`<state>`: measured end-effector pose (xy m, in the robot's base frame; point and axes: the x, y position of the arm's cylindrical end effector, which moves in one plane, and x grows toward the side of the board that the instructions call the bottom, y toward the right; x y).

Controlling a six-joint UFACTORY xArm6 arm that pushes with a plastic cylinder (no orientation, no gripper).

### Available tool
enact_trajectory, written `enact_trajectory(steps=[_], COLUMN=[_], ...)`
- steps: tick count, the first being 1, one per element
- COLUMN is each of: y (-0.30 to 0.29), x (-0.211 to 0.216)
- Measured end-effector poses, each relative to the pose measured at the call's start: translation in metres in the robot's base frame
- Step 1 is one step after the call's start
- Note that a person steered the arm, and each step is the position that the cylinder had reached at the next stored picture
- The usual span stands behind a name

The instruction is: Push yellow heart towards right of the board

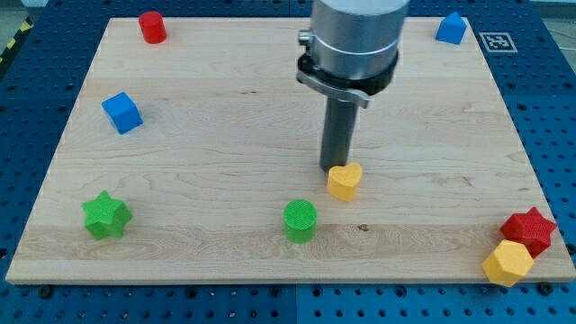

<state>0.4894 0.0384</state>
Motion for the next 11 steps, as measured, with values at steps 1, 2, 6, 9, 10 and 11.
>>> enact_trajectory(steps=[1,2,6,9,10,11], y=[-0.017,-0.017,0.028,0.018,0.019,0.038], x=[0.009,0.045,0.038,0.013,-0.008,-0.008])
